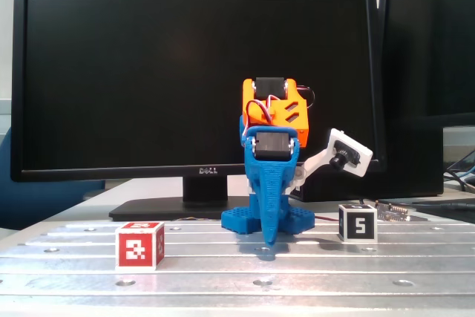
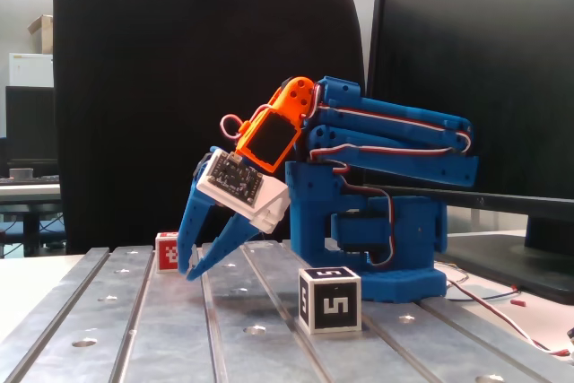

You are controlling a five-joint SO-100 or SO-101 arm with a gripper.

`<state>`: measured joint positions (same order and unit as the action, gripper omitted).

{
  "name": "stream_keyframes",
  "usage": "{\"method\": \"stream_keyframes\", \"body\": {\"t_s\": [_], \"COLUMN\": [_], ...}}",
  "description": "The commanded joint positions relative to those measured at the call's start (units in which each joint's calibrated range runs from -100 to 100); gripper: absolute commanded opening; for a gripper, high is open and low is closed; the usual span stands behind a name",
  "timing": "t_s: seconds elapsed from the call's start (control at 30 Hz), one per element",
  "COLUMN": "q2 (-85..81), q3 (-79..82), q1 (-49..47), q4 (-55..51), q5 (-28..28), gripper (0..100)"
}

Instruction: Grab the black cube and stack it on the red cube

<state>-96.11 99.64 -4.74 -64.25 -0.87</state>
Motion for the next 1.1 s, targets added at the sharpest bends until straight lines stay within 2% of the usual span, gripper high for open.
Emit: {"method": "stream_keyframes", "body": {"t_s": [0.0,0.8,0.93,1.07], "q2": [0.29,-0.46,-0.55,0.45], "q3": [0.09,0.09,0.0,-3.26], "q1": [0.2,0.13,0.05,-0.02], "q4": [-0.18,0.67,2.38,1.61], "q5": [-0.03,-0.34,-3.66,-3.76], "gripper": [1,1,1,1]}}
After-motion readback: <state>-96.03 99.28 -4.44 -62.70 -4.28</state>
